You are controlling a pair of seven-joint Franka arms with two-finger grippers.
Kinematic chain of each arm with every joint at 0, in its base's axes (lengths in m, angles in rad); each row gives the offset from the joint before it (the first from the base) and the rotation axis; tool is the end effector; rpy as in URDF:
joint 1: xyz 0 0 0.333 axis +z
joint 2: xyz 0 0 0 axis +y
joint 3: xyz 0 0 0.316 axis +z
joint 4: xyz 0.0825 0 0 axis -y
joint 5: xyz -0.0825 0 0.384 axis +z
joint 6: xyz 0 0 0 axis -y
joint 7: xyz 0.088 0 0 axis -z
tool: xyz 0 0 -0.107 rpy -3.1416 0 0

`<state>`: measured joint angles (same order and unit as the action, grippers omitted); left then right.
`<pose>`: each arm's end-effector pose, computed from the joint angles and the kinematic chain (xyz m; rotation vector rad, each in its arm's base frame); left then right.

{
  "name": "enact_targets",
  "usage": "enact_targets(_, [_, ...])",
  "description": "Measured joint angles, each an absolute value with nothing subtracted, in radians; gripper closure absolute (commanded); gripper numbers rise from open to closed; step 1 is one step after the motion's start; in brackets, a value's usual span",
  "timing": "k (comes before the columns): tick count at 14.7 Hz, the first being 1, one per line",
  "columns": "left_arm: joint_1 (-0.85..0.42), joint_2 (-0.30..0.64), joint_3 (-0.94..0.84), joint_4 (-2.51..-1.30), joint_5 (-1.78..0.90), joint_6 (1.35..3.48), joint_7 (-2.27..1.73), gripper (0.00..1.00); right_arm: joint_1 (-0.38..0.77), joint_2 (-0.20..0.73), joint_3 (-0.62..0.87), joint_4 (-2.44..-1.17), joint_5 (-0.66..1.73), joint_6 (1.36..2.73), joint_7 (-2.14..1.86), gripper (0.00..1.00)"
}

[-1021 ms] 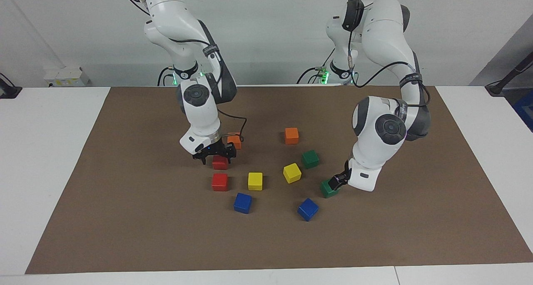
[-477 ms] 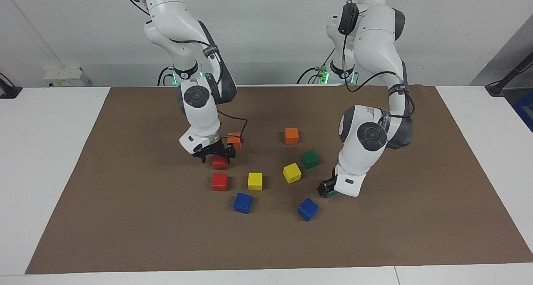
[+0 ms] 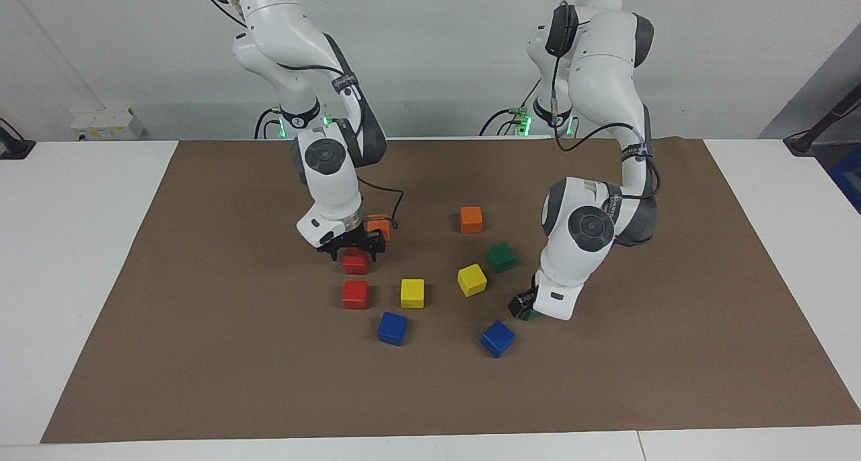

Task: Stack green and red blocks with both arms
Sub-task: 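Lower the right gripper onto red while the left gripper reaches green, then close both grippers on the green and red blocks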

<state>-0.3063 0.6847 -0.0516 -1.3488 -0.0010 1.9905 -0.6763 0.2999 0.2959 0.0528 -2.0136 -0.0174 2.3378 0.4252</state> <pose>0.6842 -0.2475 0.3178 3.0895 0.5140 -0.0835 0.5649 0.2066 0.3094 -3.1264 0.0987 -0.0401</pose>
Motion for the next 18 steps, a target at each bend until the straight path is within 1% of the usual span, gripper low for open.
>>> enact_targets(4, [-0.311,0.682,-0.052,-1.388,-0.001,2.033,-0.676,0.0,0.3,0.296,0.053,-2.017,-0.017,2.338,0.425,0.0])
enact_targets(13, [-0.311,0.679,-0.052,-1.412,-0.001,2.067,-0.676,0.0,0.3,0.3,0.053,-2.021,-0.017,2.344,0.425,0.01])
enact_targets(14, [-0.311,0.679,-0.052,-1.413,-0.001,2.068,-0.676,0.0,0.3,0.3,0.053,-2.021,-0.017,2.346,0.425,0.05])
enact_targets(15, [-0.311,0.679,-0.052,-1.413,-0.001,2.069,-0.676,0.0,0.3,0.3,0.053,-2.021,-0.017,2.347,0.425,0.14])
enact_targets(16, [-0.311,0.679,-0.052,-1.414,-0.001,2.069,-0.676,0.01,0.3,0.3,0.053,-2.021,-0.017,2.347,0.425,0.31])
enact_targets(17, [-0.311,0.678,-0.052,-1.414,-0.001,2.069,-0.676,0.02,0.298,0.3,0.052,-2.021,-0.017,2.347,0.426,0.45])
enact_targets(18, [-0.311,0.678,-0.052,-1.414,-0.001,2.069,-0.676,0.06,0.296,0.3,0.05,-2.021,-0.017,2.347,0.426,0.57])
